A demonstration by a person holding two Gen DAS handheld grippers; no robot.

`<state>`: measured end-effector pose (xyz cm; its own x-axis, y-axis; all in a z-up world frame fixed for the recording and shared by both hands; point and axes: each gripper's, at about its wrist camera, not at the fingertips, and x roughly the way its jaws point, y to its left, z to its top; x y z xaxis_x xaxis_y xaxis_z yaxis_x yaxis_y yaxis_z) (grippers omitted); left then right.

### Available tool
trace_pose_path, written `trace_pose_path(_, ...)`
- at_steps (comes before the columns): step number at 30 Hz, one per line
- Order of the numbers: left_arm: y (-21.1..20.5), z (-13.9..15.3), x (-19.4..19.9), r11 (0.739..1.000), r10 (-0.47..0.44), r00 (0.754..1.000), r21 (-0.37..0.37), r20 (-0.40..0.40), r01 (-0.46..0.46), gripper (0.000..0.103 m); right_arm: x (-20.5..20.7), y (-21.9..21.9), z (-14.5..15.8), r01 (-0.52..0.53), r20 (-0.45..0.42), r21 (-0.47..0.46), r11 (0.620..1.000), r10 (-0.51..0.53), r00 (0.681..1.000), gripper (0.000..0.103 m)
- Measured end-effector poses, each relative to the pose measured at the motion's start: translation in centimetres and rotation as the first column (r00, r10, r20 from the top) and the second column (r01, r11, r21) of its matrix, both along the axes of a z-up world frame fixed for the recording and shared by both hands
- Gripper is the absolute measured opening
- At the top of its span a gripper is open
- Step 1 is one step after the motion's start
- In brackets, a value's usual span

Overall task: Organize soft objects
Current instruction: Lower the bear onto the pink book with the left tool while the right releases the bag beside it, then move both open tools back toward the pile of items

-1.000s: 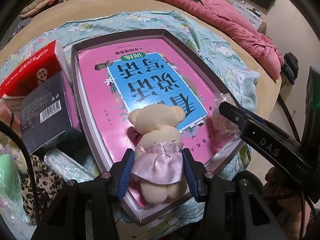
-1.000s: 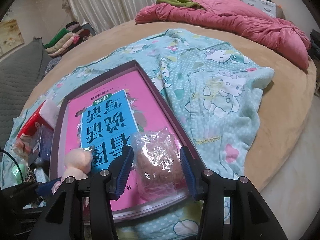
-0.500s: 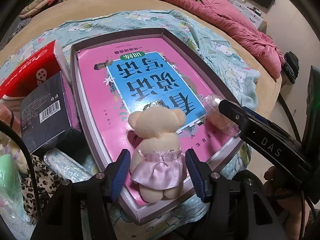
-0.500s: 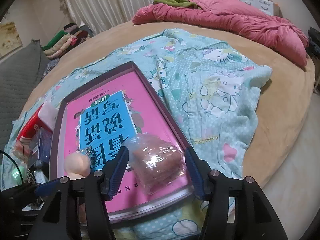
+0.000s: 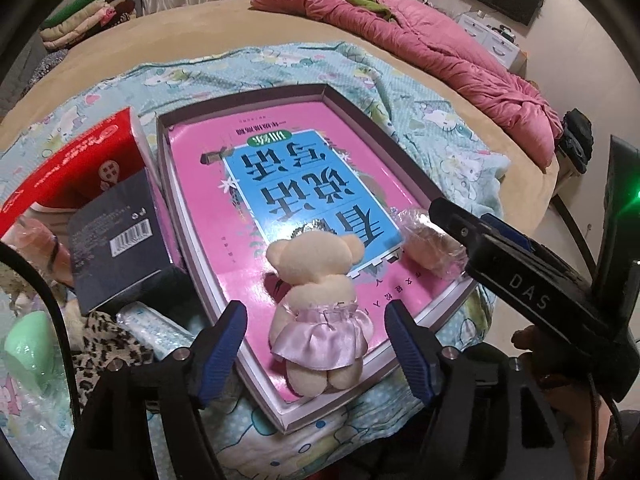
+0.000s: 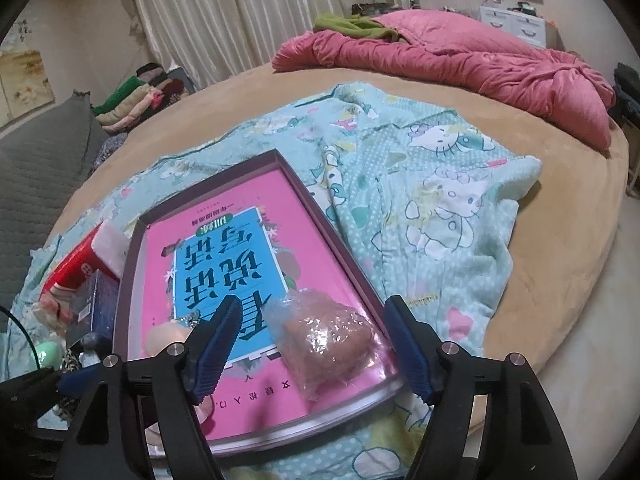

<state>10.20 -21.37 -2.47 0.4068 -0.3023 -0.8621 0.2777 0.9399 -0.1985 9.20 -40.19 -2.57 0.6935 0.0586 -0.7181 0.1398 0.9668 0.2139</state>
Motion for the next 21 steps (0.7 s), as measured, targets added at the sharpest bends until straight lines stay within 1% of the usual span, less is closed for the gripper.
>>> trace_pose_path(5, 0.4, 0.6, -0.2, 1.000, 0.018, 1.000, 0.015, 0.020, -0.018, 0.072, -0.4, 0.4, 0.8, 0.002, 0.044, -0.038, 0.999, -0.001, 0.999, 0.076)
trace_pose_path(9, 0.9, 1.1, -0.5, 0.999, 0.033, 0.999, 0.034, 0.043, -0.034, 0.074, -0.6, 0.7, 1.2, 0.002, 0.061, -0.059, 0.998, 0.001, 0.998, 0.077)
trace_pose_path(11, 1.3, 1.3, -0.7, 0.999, 0.036, 0.998, 0.033, 0.050, -0.038, 0.075, -0.7, 0.8, 1.4, 0.006, 0.067, -0.063, 0.998, -0.001, 0.998, 0.077)
trace_pose_path(14, 1.9, 1.7, -0.8, 0.998, 0.048, 0.997, 0.030, 0.062, -0.050, 0.076, -1.1, 1.0, 2.0, 0.007, 0.098, -0.065, 0.998, 0.000, 0.995, 0.077)
trace_pose_path(18, 2.7, 2.1, -1.3, 0.997, 0.063, 0.995, 0.032, 0.071, -0.065, 0.076, -1.5, 1.5, 2.5, 0.008, 0.126, -0.088, 0.996, 0.003, 0.992, 0.078)
trace_pose_path(21, 3.2, 2.3, -1.6, 0.997, 0.068, 0.995, 0.027, 0.075, -0.070, 0.079, -1.8, 1.9, 2.9, 0.003, 0.140, -0.098, 0.995, 0.011, 0.990, 0.078)
